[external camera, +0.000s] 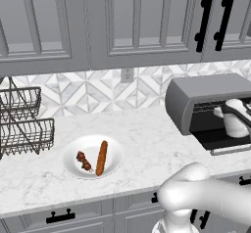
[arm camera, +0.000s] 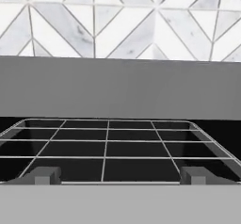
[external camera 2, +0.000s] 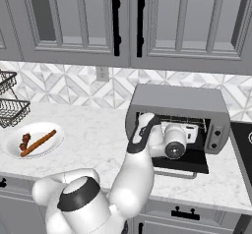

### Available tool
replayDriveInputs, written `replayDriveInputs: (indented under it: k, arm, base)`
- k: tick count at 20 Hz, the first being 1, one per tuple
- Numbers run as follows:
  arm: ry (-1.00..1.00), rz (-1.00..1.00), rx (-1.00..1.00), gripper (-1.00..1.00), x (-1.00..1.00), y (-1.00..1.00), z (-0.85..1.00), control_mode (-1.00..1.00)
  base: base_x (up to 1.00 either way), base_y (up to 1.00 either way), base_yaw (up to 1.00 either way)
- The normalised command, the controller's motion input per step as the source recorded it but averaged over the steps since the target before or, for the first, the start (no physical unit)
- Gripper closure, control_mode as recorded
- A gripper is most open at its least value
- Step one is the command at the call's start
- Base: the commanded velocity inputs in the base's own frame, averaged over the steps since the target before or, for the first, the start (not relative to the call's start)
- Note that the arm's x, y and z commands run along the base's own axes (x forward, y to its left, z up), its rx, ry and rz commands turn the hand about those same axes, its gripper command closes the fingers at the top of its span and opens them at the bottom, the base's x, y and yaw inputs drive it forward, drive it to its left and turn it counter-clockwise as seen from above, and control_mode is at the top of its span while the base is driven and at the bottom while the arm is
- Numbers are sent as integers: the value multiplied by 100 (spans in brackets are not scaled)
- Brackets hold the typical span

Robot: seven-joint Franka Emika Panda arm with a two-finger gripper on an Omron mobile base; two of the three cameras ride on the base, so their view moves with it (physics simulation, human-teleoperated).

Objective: Pick up the kebab skewer and baguette bread, and place them inside the toaster oven. Close the toaster oven door and start by setting the timer.

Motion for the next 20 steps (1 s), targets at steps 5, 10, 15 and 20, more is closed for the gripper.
replayDriveInputs:
  k: [5, 10, 15, 20]
  arm:
    - [0, 0, 0, -100, 9, -8, -26, -100]
    - [0, -2, 0, -100, 29, 0, 0, -100]
    - [0, -4, 0, -100, 42, 0, 0, -100]
    - [0, -3, 0, -100, 33, 0, 0, -100]
  base:
    - [0, 0, 0]
    - [0, 0, 0]
    - [0, 0, 0]
    - [0, 0, 0]
